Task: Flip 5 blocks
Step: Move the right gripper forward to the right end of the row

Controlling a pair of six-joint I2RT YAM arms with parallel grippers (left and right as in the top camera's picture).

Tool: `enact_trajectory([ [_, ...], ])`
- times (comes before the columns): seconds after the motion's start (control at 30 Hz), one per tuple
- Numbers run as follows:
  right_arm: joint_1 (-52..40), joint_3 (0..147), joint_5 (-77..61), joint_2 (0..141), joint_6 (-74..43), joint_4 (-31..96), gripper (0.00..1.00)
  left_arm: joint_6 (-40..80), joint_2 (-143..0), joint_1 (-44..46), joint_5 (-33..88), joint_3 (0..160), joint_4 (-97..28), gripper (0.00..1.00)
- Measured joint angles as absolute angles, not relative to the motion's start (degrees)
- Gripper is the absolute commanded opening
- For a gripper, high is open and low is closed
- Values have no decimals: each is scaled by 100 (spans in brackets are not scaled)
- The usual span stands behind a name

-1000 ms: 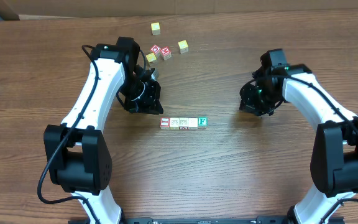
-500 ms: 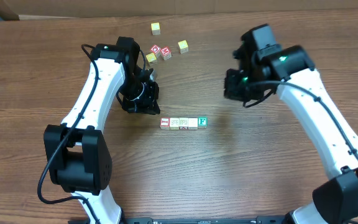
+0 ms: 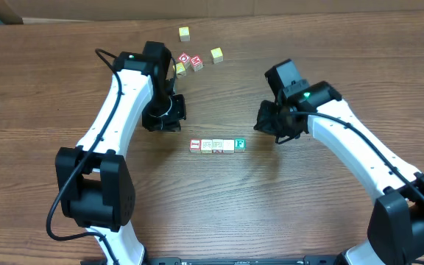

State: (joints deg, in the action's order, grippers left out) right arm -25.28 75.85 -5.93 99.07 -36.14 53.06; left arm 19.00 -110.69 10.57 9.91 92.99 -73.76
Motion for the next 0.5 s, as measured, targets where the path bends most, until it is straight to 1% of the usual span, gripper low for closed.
enact_trajectory([
  [0.17,-2528,6901,-443,9918,-3909,4497,4,2261,-11069,1295,642,9153,-7057,6],
  [0.3,-2526,6517,-405,9918,-4051,4007,4,2412,-11069,1380,526,8770,-6735,12],
  [0.43,-2528,6248,-405,9918,-4125,3693,4,2460,-11069,1380,478,8475,-6427,11],
  [0.5,-2530,6165,-403,9918,-4154,3509,4,2497,-11069,1380,456,8353,-6289,8],
])
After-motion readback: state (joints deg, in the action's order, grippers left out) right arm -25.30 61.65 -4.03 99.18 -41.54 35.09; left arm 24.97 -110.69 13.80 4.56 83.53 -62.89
